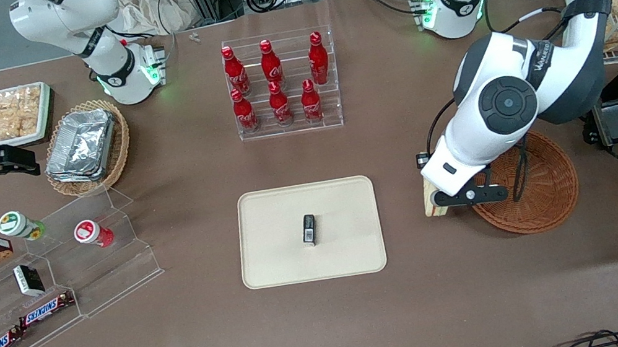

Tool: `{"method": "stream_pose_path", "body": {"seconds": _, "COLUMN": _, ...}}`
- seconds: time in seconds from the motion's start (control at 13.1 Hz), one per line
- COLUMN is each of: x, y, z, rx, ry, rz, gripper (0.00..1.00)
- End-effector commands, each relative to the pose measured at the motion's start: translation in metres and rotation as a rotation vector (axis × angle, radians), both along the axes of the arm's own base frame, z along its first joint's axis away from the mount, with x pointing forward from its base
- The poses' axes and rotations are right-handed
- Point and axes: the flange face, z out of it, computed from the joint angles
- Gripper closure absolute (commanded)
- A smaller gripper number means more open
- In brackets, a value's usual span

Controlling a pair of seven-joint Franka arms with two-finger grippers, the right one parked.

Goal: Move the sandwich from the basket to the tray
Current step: 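Carry the sandwich over to the cream tray and lower it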

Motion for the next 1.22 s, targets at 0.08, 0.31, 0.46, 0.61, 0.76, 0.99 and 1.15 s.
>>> {"method": "stream_pose_path", "body": {"seconds": 0.08, "x": -0.02, "y": -0.112, "z": -0.084, "rx": 0.05, "ry": -0.109, "rz": 0.086, "gripper": 1.0}}
{"method": "stream_pose_path", "body": {"seconds": 0.31, "x": -0.019, "y": -0.111, "z": -0.085, "rx": 0.05, "ry": -0.11, "rz": 0.08, "gripper": 1.0}}
{"method": "stream_pose_path", "body": {"seconds": 0.46, "x": -0.018, "y": -0.109, "z": -0.081, "rx": 0.049, "ry": -0.114, "rz": 0.079, "gripper": 1.0}}
{"method": "stream_pose_path", "body": {"seconds": 0.61, "x": -0.014, "y": -0.11, "z": -0.076, "rx": 0.04, "ry": -0.12, "rz": 0.085, "gripper": 1.0}}
{"method": "stream_pose_path", "body": {"seconds": 0.76, "x": -0.012, "y": -0.113, "z": -0.077, "rx": 0.032, "ry": -0.124, "rz": 0.084, "gripper": 1.0}}
{"method": "stream_pose_path", "body": {"seconds": 0.99, "x": -0.009, "y": -0.124, "z": -0.09, "rx": -0.027, "ry": -0.151, "rz": 0.077, "gripper": 1.0}}
{"method": "stream_pose_path", "body": {"seconds": 1.15, "x": -0.005, "y": -0.135, "z": -0.12, "rx": -0.06, "ry": -0.132, "rz": 0.084, "gripper": 1.0}}
